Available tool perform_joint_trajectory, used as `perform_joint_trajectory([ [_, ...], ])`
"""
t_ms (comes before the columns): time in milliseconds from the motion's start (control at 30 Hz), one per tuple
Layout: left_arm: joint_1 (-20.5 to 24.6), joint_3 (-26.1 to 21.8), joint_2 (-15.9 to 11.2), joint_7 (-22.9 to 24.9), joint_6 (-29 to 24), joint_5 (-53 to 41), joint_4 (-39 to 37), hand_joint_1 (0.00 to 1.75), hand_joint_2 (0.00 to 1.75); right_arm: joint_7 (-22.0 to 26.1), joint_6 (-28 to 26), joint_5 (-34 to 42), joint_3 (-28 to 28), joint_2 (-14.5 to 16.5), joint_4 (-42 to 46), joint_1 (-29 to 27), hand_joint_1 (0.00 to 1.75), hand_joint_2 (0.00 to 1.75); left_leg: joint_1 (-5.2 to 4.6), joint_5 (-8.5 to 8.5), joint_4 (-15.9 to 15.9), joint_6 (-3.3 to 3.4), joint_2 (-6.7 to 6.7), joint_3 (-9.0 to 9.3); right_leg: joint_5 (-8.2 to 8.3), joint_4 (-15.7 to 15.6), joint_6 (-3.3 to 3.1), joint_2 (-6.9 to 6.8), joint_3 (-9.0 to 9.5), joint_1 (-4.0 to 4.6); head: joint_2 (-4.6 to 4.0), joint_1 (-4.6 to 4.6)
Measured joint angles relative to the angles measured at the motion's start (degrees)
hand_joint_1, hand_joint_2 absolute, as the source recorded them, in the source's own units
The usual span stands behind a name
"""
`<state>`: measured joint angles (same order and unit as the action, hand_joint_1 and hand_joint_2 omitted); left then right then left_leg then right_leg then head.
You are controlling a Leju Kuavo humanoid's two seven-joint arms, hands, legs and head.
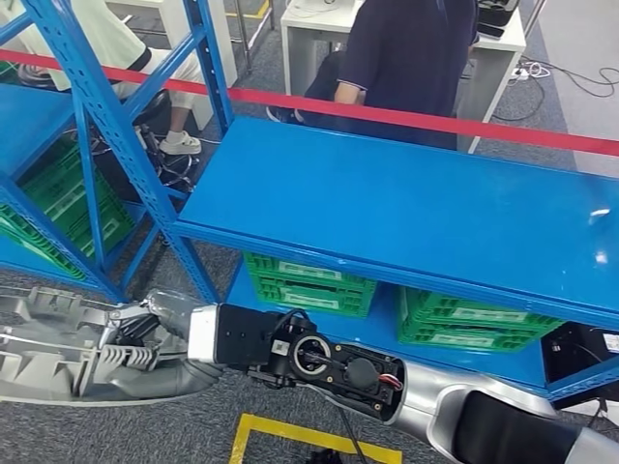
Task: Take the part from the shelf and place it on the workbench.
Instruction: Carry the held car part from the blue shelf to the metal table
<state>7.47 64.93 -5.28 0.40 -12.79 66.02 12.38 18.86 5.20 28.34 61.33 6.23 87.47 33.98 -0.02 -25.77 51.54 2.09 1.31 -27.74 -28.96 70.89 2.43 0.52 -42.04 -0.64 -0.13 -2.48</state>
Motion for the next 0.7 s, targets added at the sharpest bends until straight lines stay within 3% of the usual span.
perform_joint_trajectory([
  [33,-0.1,0.0,0.0,0.0,0.0,0.2,0.0,0.00,1.75,0.0,0.3,0.0,0.0,0.0,-0.1,0.0,1.69,1.75,0.15,-0.12,0.1,-0.16,0.18,0.05,0.41,0.4,0.22,-0.02,-0.03,-0.22,0.00,-0.02],
  [67,-0.2,0.0,0.0,-0.1,0.0,0.4,0.0,0.00,1.75,0.0,0.7,0.0,0.1,0.0,-0.2,0.0,1.69,1.75,0.38,-0.31,0.2,-0.45,0.47,0.16,1.94,-1.9,0.46,-0.03,1.24,-0.44,0.00,-0.04],
  [100,-0.3,0.0,0.0,-0.2,-0.1,0.5,0.0,0.00,1.75,0.1,1.0,0.0,0.1,0.0,-0.3,0.0,1.69,1.75,0.65,-0.62,0.5,-0.85,0.79,0.29,4.00,-6.1,0.73,0.12,3.44,-0.70,0.00,-0.11],
  [167,-0.4,0.0,-0.1,-0.4,-0.3,0.7,0.0,0.00,1.75,0.2,1.4,0.1,0.1,0.0,-0.4,0.0,1.69,1.75,0.95,-1.31,1.3,-1.79,1.34,0.15,6.10,-13.5,0.95,1.06,7.43,-0.96,0.00,-0.35],
  [233,-0.4,0.0,-0.1,-0.6,-0.4,0.9,0.0,0.00,1.75,0.3,1.7,0.2,0.2,0.1,-0.5,0.1,1.69,1.75,1.11,-1.64,1.7,-2.60,1.70,-0.26,5.66,-15.5,0.30,1.66,8.53,-0.72,0.00,-0.42],
  [333,-0.6,0.0,-0.1,-0.7,-0.6,1.3,0.0,0.00,1.75,0.3,2.1,0.4,0.2,0.4,-0.8,0.1,1.69,1.75,1.47,-2.27,2.3,-3.54,1.45,-0.53,5.44,-15.7,-1.17,1.00,8.77,-0.51,0.00,-0.10],
  [400,-0.6,0.0,-0.1,-0.7,-0.6,1.5,0.0,0.00,1.75,0.3,2.3,0.6,0.2,0.6,-0.9,0.2,1.69,1.75,1.49,-4.74,7.5,-3.97,0.20,-3.13,5.32,-16.0,-1.86,0.34,9.12,-0.54,0.00,0.52],
  [467,-0.5,0.0,-0.1,-0.7,-0.6,1.7,0.0,0.00,1.75,0.5,2.7,0.7,0.2,0.7,-1.2,0.3,1.69,1.75,1.48,-7.90,16.3,-4.20,-0.57,-8.21,5.10,-16.0,-2.28,-0.36,9.22,-0.27,0.00,1.01],
  [500,-0.5,0.0,-0.1,-0.7,-0.6,1.8,0.0,0.00,1.75,0.5,2.9,0.7,0.2,0.7,-1.3,0.3,1.69,1.75,1.47,-8.50,19.4,-4.21,-0.66,-10.29,5.01,-16.0,-2.40,-0.67,9.30,-0.11,0.00,1.05],
  [533,-0.6,0.0,-0.1,-0.7,-0.6,2.0,0.0,0.00,1.75,0.6,3.0,0.8,0.2,0.8,-1.5,0.3,1.69,1.75,1.46,-7.92,20.3,-4.12,-0.70,-11.29,4.90,-16.0,-2.50,-0.93,9.42,0.02,0.00,1.07],
  [567,-0.7,0.0,-0.2,-0.7,-0.7,2.1,0.0,0.00,1.75,0.6,3.2,0.9,0.3,0.8,-1.6,0.3,1.69,1.75,1.43,-6.25,18.7,-3.93,-0.77,-11.02,4.80,-16.0,-2.54,-1.14,9.58,0.12,0.00,1.09],
  [633,-0.7,0.0,-0.2,-0.7,-0.9,2.3,0.0,0.00,1.75,0.7,3.6,1.0,0.3,0.9,-1.9,0.4,1.69,1.75,1.18,-1.55,10.3,-3.28,-1.50,-7.66,4.59,-16.0,-2.47,-1.48,9.96,0.25,0.00,1.12],
  [700,-0.6,0.0,-0.3,-0.7,-1.0,2.4,0.0,0.00,1.75,0.9,3.9,1.0,0.3,1.1,-2.1,0.4,1.69,1.75,0.69,1.10,3.9,-2.71,-2.18,-4.92,4.36,-15.9,-2.12,-1.72,10.16,0.46,0.00,1.13],
])
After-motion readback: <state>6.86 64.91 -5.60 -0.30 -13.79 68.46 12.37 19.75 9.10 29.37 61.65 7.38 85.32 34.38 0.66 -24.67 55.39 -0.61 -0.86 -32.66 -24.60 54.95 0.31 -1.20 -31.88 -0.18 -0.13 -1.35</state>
